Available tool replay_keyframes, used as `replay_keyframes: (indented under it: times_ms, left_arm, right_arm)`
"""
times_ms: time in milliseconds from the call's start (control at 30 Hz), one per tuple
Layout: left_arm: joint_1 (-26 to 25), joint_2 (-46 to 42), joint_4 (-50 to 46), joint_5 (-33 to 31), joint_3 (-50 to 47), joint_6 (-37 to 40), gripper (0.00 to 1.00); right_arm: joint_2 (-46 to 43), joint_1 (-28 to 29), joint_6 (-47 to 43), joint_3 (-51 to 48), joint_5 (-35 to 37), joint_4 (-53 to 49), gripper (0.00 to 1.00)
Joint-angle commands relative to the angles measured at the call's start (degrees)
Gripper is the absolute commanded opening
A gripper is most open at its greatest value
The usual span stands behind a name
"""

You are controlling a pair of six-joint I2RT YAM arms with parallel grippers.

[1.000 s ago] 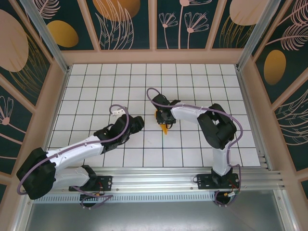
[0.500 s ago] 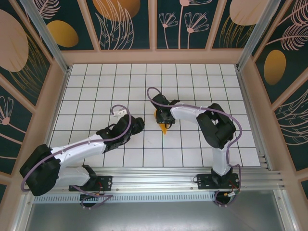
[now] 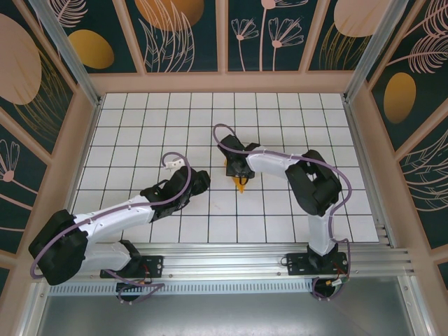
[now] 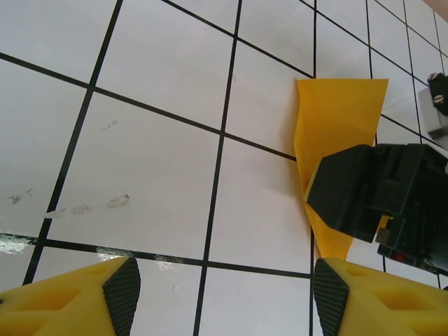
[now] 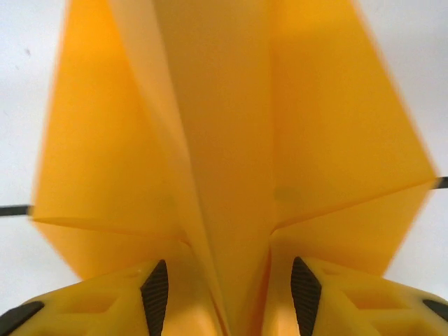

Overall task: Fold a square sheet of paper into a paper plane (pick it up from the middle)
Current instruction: Move the paper plane to the center of the table, then reset both arms

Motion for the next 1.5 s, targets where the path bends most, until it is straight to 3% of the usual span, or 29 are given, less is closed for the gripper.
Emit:
replay_keyframes:
  times_ms: [0,200,367,400,433,733,900,967,1033,1133,1233,1400,1467]
  left_arm:
    - [0.3,-0.6,-0.6,-0.8,2.1,1.1,0.69]
    - [0.4,-0.6,-0.6,-1.2,2.4,1.3,0.69]
    - [0.3,-1.2,-1.6,-3.2,2.6,2.1,0.69]
    - [0.4,-1.5,-1.7,-3.6,2.5,2.4,0.69]
    - [0.3,-1.8,-1.7,-4.2,2.4,2.5,0.69]
    - [0.4,-5.8,-2.4,-10.4,1.3,3.6,0.74]
    - [0.3,-8.6,-2.9,-14.0,0.0,4.5,0.83]
    - [0.4,-10.0,-2.9,-15.9,-0.8,5.2,0.92]
    - [0.5,-11.5,-3.2,-18.4,-1.5,6.2,0.99]
    - [0.4,-13.8,-2.7,-21.7,-2.4,9.4,0.99]
    - [0.9,-15.3,-2.4,-24.7,-3.1,12.9,0.98]
    - [4.7,-15.9,-0.6,-24.7,-4.1,20.5,0.99]
    - [7.9,-15.4,-0.7,-22.8,-3.8,23.3,0.99]
  right_arm:
    - [-5.3,-0.1,-1.0,2.9,1.8,-3.6,0.57]
    - [-11.4,0.0,-1.0,3.8,4.6,-5.4,0.60]
    - [-21.7,0.3,-2.0,1.6,12.1,-3.3,0.65]
    - [-24.2,0.4,-3.1,0.4,13.6,-2.0,0.74]
    - [-26.6,0.4,-3.8,-0.8,15.4,-1.1,0.76]
    - [-42.2,-0.2,-9.2,-10.7,30.8,4.4,0.78]
    - [-50.4,-2.2,-12.5,-18.6,37.9,9.7,0.80]
    - [-53.1,-5.7,-14.0,-22.8,38.3,13.0,0.85]
    - [-55.0,-10.8,-15.4,-27.4,38.1,16.3,0.98]
    - [-56.1,-22.6,-25.2,-38.9,27.6,29.4,0.99]
    - [-55.0,-32.7,-27.3,-46.7,16.9,38.1,0.99]
    - [-52.1,-40.5,-34.3,-58.8,-0.1,60.7,0.99]
    - [-49.1,-40.6,-36.0,-60.6,-0.3,67.0,0.99]
